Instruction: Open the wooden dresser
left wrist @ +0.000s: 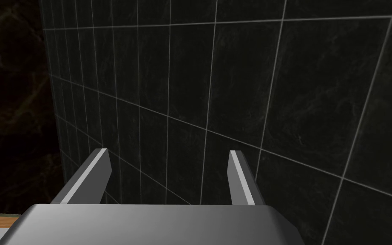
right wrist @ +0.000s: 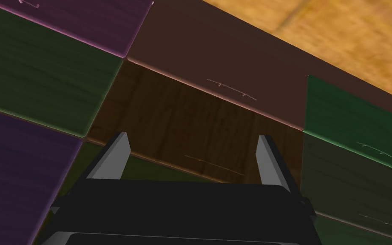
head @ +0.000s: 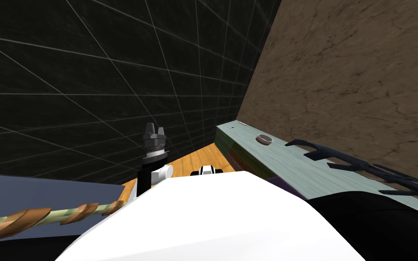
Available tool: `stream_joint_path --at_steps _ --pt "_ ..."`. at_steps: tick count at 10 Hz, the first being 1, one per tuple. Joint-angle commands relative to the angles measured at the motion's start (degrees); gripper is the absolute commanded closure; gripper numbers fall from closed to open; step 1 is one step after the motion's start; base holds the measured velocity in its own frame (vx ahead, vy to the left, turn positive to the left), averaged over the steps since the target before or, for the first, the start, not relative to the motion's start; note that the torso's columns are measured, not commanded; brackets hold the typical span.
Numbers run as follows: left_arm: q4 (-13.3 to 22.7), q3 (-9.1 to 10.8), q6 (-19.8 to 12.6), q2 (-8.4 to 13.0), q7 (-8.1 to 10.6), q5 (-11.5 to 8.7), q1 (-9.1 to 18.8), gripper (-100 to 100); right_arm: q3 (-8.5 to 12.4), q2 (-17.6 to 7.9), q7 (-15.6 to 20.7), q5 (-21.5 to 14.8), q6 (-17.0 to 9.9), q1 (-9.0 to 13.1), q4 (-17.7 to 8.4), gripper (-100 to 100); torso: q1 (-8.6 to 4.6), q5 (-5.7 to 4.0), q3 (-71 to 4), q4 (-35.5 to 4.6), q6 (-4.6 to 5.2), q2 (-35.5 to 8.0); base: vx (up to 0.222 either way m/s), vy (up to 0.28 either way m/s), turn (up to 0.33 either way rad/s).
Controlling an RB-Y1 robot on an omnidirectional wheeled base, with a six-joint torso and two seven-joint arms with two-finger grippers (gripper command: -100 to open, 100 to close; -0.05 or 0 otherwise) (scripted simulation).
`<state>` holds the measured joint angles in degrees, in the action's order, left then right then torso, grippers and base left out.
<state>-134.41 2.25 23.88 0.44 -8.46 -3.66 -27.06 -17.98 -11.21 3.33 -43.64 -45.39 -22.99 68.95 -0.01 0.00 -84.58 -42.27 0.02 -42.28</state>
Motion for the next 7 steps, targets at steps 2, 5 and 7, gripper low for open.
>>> stream_joint_path --at_steps 2,5,7 --pt "0.0 0.0 0.0 0.0 0.0 0.0 0.01 0 -0.76 0.01 0.04 -2.37 -4.35 1.49 -5.07 -100 0.01 -0.01 0.04 -0.03 -0.05 -0.03 0.029 0.005 0.138" --pt "0.0 0.0 0.0 0.0 0.0 0.0 0.0 0 -2.06 -0.03 -0.1 -6.72 -9.58 3.38 -9.87 -100 0.0 0.0 0.0 0.0 0.0 0.0 0.037 -0.002 0.144" --pt "0.0 0.0 0.0 0.0 0.0 0.0 0.0 0 -2.65 -0.1 -0.16 -8.78 -12.39 4.37 -14.37 -100 0.0 0.0 0.01 -0.01 0.0 -0.02 0.033 -0.007 0.133"
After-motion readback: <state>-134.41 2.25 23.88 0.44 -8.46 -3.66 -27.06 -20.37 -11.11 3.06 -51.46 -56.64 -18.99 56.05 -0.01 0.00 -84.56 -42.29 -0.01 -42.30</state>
